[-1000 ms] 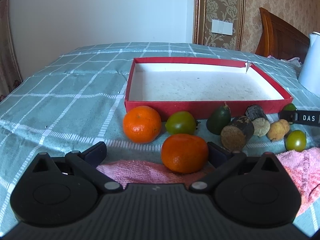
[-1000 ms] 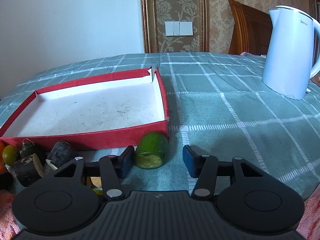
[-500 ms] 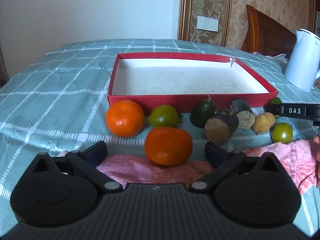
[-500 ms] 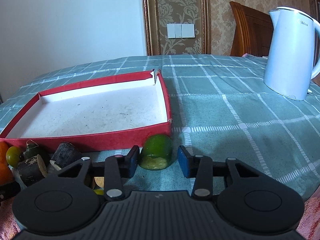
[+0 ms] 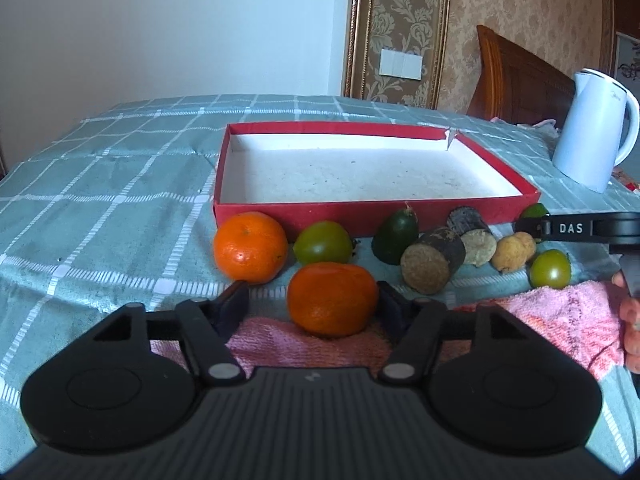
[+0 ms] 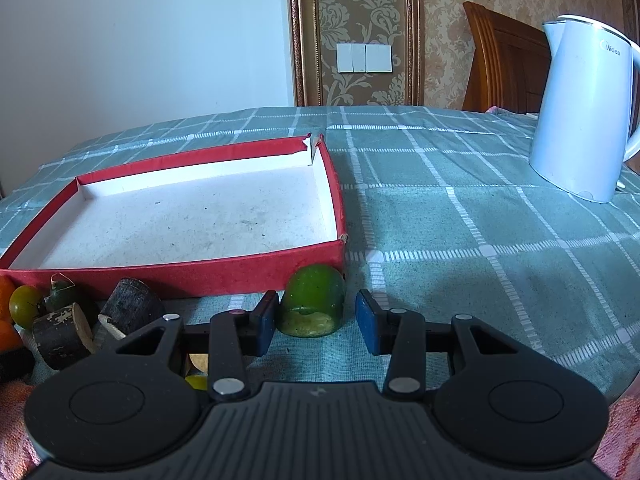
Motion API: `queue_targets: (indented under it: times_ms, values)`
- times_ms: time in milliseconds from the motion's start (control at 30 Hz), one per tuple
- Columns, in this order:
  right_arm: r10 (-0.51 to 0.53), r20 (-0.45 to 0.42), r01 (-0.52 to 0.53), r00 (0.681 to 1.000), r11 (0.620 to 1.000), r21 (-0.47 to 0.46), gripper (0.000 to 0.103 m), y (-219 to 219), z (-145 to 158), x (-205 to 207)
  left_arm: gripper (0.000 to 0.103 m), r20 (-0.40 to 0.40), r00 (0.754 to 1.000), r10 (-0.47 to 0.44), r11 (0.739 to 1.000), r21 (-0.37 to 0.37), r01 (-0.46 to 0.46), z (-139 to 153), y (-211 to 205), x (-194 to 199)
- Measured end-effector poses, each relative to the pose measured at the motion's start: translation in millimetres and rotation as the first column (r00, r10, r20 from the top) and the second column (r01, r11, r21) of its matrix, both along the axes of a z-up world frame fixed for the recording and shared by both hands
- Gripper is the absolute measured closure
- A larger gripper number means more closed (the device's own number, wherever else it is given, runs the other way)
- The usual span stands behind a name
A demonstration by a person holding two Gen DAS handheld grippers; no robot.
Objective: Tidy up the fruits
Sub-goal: 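Close the right gripper on the green cucumber chunk and lift it, then carry the cucumber chunk into the tray and open the right gripper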
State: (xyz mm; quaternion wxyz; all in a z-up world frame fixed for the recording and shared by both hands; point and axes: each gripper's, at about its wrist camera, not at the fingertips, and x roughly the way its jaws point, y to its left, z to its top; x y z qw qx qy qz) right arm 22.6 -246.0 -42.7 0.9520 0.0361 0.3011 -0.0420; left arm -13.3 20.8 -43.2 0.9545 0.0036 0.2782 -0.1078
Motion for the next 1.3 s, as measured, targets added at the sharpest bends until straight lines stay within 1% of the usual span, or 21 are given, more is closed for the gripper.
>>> queue_targets:
  times_ms: [67,200,233,267,433,467,500,567,600,633,700,833,933,1100,1200,1300]
  values:
    - [0.001,-0.002,-0.001,1.000,1.000,-0.009,0.062,1.7,-0.4,0.1,0.045,0.017,1.000,-0.007,1.000,0.005,0.007,0.5,-1.2,-3.9]
    - [0.002,-0.002,-0.002,1.000,1.000,-0.008,0.061,2.2,-1.0,0.2,0.046,0.045,0.999,-0.021,0.999,0.036,0.020,1.7,-6.3,-12.3]
    - [0.002,-0.002,-0.002,1.000,1.000,-0.008,0.061,2.1,-1.0,0.2,0.046,0.034,0.999,-0.036,0.999,0.041,0.035,1.5,-8.2,-13.0]
    - [0.002,-0.002,-0.002,1.000,1.000,-0.010,0.061,2.3,-1.1,0.3,0.049,0.021,0.999,-0.044,0.998,0.045,0.043,0.7,-10.3,-12.9]
    - [0.003,-0.003,-0.003,1.000,1.000,-0.009,0.061,2.6,-0.8,0.5,0.049,0.008,0.999,-0.045,0.998,0.039,0.044,0.2,-12.6,-8.1]
    - [0.003,-0.003,-0.003,1.000,1.000,-0.009,0.061,2.5,-0.8,0.4,0.051,0.009,0.999,-0.046,0.998,0.038,0.046,0.4,-12.4,-7.0]
    - [0.001,-0.002,-0.001,1.000,1.000,-0.007,0.062,2.1,-0.8,0.3,0.055,0.010,0.999,-0.051,0.998,0.035,0.050,0.3,-12.6,-6.0]
    - [0.002,0.001,-0.002,1.000,1.000,0.008,0.063,-0.1,-0.8,-0.3,0.058,0.009,0.999,-0.052,0.998,0.030,0.052,-0.3,-11.0,-3.3]
    - [0.005,0.005,-0.005,1.000,1.000,0.018,0.067,-1.0,-0.7,-1.2,0.061,0.015,0.998,-0.058,0.998,0.023,0.057,-0.9,-9.7,-2.8]
    - [0.011,0.010,-0.011,1.000,0.999,0.030,0.069,-2.6,-0.4,-2.8,0.061,0.018,0.998,-0.061,0.998,0.015,0.061,-1.0,-8.3,-2.5]
    - [0.008,0.016,-0.009,1.000,0.999,0.040,0.070,-4.3,-0.1,-5.4,0.061,0.017,0.998,-0.067,0.998,0.010,0.066,-1.0,-7.1,-1.4]
    - [0.011,0.015,-0.012,1.000,0.998,0.056,0.070,-7.7,1.8,-8.2,0.061,0.022,0.997,-0.072,0.997,0.025,0.071,-1.6,-8.8,-2.0]
    - [0.030,0.039,-0.033,0.999,0.996,0.084,0.070,-10.8,9.2,-14.9,0.061,0.018,0.997,-0.074,0.997,0.018,0.074,-2.0,-7.6,-1.5]
    - [0.050,0.109,-0.056,0.993,0.997,0.055,0.070,-3.9,32.3,-19.1,0.061,0.018,0.997,-0.074,0.997,0.018,0.074,-1.6,-7.4,-0.9]
    - [0.071,0.136,-0.074,0.988,0.997,0.019,0.070,5.3,44.0,-8.7,0.061,0.018,0.997,-0.074,0.997,0.017,0.074,-1.7,-8.6,-1.7]
    - [0.095,0.136,-0.094,0.986,0.995,-0.018,0.070,15.9,47.7,11.5,0.061,0.019,0.997,-0.074,0.997,0.019,0.073,-1.9,-8.6,-1.8]
